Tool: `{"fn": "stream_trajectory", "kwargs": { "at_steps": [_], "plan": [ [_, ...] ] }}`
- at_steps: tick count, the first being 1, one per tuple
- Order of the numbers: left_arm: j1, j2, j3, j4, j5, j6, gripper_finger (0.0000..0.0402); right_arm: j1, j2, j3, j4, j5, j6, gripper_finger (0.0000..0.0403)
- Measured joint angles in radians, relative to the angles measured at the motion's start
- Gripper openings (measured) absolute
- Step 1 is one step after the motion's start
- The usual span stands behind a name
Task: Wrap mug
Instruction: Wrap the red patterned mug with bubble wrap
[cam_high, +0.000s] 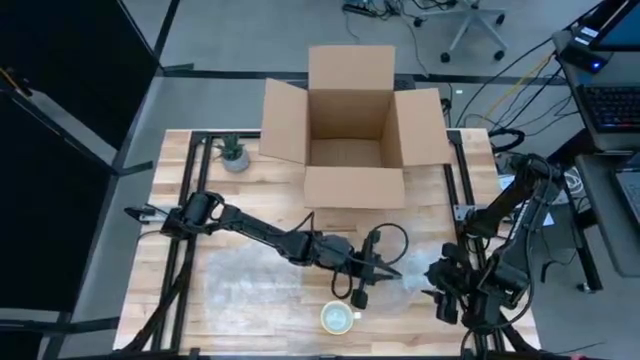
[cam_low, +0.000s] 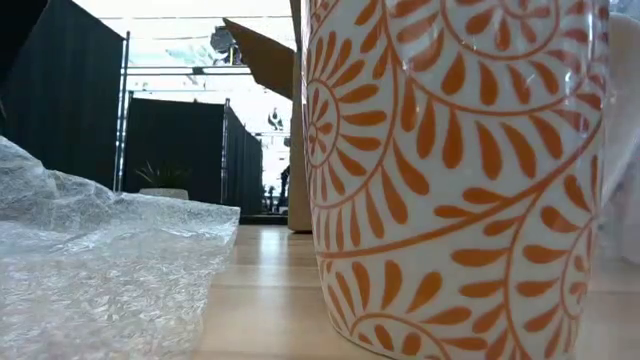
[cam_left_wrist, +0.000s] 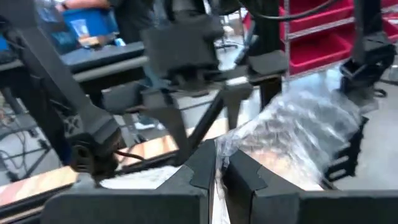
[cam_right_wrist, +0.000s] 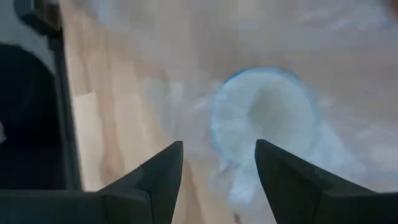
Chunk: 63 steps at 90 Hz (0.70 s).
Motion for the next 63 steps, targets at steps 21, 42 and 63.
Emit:
{"fn": "stream_trajectory", "kwargs": {
  "at_steps": [21,42,63],
  "plan": [
    [0.006,0.014,-0.001,-0.003,-0.027,0.0,0.0008,-0.025,0.0,0.0,0.018,0.08,-0.066,0.0187],
    [0.006,0.019,-0.002,0.016,-0.028,0.001,0.0008,-0.024,0.001,0.0,0.11,0.163,-0.113,0.0187],
    [0.006,0.019,-0.002,0.007,-0.005,0.001,0.0008,-0.065,0.001,0.0,0.115,0.243,-0.262,0.0187]
  ]
}}
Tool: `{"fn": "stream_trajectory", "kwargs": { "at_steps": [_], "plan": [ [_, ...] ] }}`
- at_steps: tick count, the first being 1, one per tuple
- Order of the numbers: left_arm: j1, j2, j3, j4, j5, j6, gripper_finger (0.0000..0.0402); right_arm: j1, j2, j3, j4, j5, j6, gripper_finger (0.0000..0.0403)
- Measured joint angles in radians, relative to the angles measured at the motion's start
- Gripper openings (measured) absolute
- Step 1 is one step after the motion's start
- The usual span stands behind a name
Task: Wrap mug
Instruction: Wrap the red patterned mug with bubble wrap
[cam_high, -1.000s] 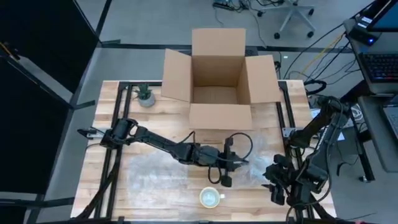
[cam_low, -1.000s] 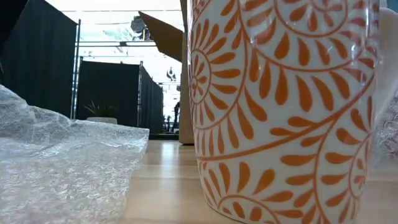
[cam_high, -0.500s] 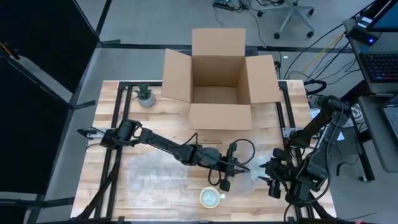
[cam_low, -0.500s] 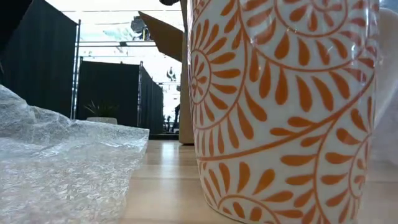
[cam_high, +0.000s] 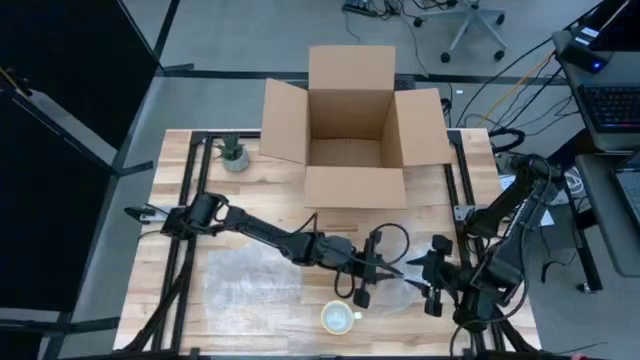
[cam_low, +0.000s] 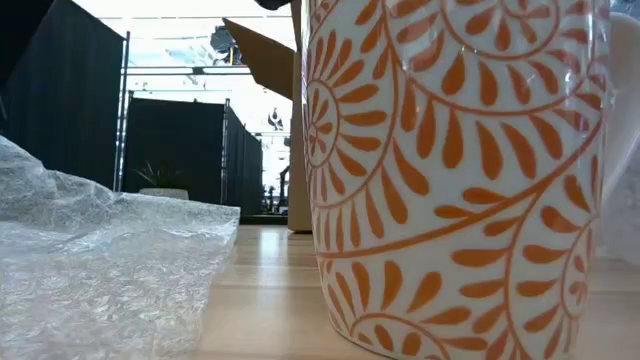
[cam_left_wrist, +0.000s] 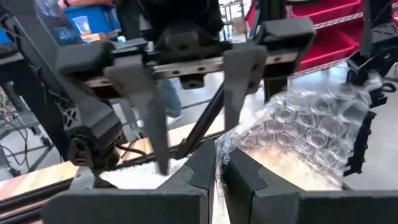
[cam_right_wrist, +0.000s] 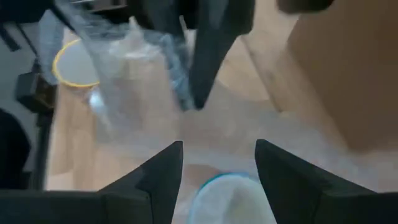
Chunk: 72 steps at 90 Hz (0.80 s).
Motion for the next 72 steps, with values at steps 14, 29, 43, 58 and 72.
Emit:
{"fn": "stream_trajectory", "kwargs": {
  "at_steps": [14,29,43,58,72],
  "plan": [
    [0.0,0.0,0.0,0.0,0.001,0.0,0.0008,-0.012,0.006,0.0,0.076,-0.006,-0.192,0.0187],
    [0.0,0.0,0.0,0.009,0.001,0.0,0.0008,-0.055,0.03,0.0,0.074,-0.013,-0.204,0.0179],
    [0.0,0.0,0.0,0.009,0.001,-0.001,0.0008,-0.082,0.047,0.0,0.074,-0.018,-0.241,0.0113],
    [0.0,0.0,0.0,0.006,0.001,-0.001,0.0008,-0.084,0.047,0.0,0.066,-0.045,-0.262,0.0011],
    [-0.001,-0.016,0.0,-0.131,-0.069,0.0,0.0008,-0.082,0.047,0.0,0.052,-0.05,-0.231,0.0007]
  ]
}}
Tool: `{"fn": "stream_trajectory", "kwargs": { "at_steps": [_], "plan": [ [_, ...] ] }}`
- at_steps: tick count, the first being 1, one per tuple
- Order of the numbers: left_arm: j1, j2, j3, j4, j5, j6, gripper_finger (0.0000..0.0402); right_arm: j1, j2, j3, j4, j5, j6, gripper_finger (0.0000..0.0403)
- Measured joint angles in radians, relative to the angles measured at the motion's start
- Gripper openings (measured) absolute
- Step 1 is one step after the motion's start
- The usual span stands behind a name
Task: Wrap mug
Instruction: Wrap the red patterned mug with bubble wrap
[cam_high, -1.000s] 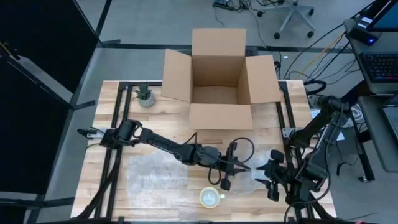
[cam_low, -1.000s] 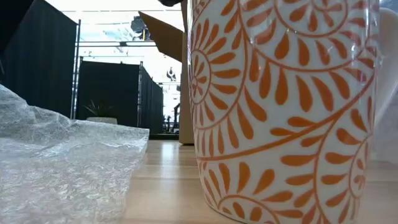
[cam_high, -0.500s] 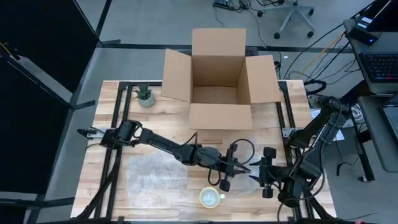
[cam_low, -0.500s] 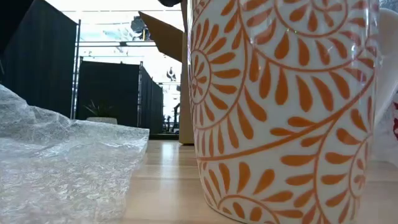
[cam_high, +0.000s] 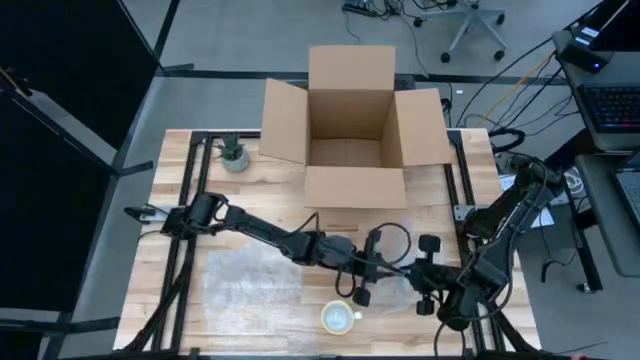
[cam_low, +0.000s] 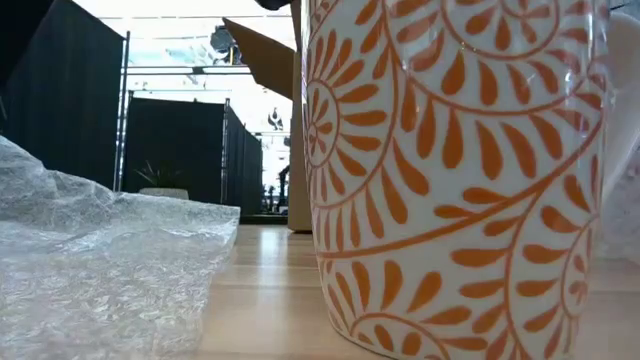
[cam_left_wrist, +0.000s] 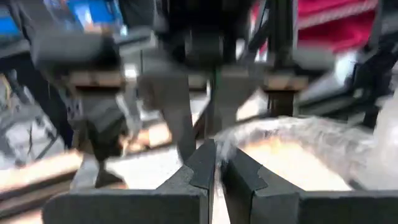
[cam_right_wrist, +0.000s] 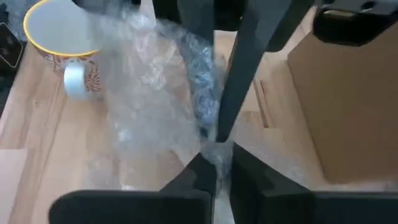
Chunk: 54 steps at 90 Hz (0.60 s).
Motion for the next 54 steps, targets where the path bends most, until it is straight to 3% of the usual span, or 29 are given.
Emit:
{"fn": "stream_trajectory", "kwargs": {
  "at_steps": [14,42,54],
  "plan": [
    [-0.004,-0.045,0.002,-0.202,-0.127,-0.003,0.0008,-0.002,0.0,0.0,-0.008,-0.008,0.004,0.0003],
    [-0.02,-0.125,0.0,-0.389,-0.154,-0.017,0.0008,0.0,-0.001,0.0,-0.04,-0.023,0.005,0.0001],
    [-0.027,-0.141,0.0,-0.472,-0.145,-0.125,0.001,0.002,-0.001,0.0,-0.04,-0.024,0.005,0.0001]
  ]
}}
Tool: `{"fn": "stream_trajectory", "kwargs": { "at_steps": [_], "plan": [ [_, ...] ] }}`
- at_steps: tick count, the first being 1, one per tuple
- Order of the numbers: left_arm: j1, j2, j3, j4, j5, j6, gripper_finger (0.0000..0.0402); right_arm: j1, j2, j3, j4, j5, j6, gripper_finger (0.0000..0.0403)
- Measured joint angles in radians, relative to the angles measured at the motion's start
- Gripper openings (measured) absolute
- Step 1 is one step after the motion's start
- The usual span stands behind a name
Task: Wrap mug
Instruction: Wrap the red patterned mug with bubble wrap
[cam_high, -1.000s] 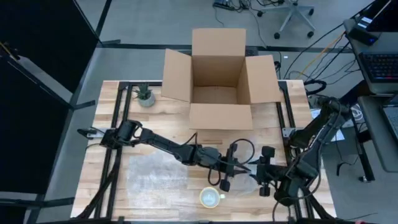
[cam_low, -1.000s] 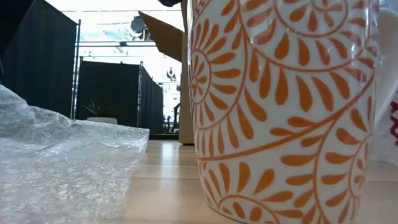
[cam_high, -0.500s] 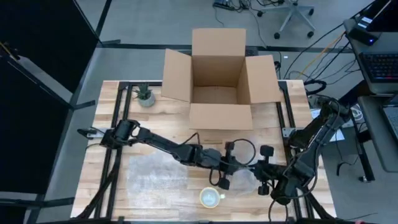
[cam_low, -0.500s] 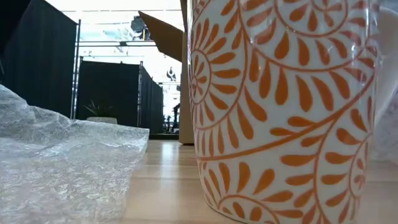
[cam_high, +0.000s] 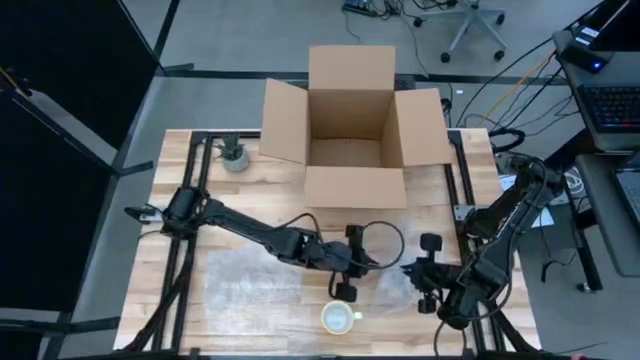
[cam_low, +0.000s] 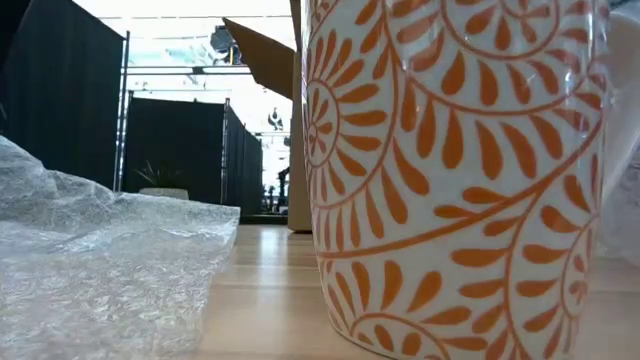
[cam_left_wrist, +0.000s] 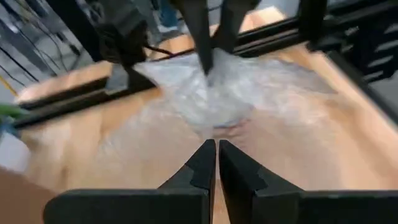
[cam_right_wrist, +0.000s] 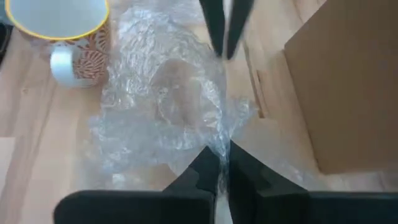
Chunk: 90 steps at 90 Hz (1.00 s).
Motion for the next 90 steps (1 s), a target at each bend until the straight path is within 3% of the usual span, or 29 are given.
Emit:
{"fn": "stream_trajectory", "kwargs": {
  "at_steps": [20,45,90],
  "plan": [
    [0.015,0.013,0.0,-0.065,0.045,-0.167,0.0075,-0.003,0.0,0.0,-0.003,0.006,0.0,0.0],
    [0.029,0.132,-0.001,-0.035,0.064,-0.226,0.0179,-0.003,0.0,0.0,0.003,0.025,0.0,0.0],
    [0.133,0.215,0.0,0.379,0.054,-0.169,0.0187,-0.003,0.0,0.0,0.026,0.037,0.037,0.0]
  ]
}}
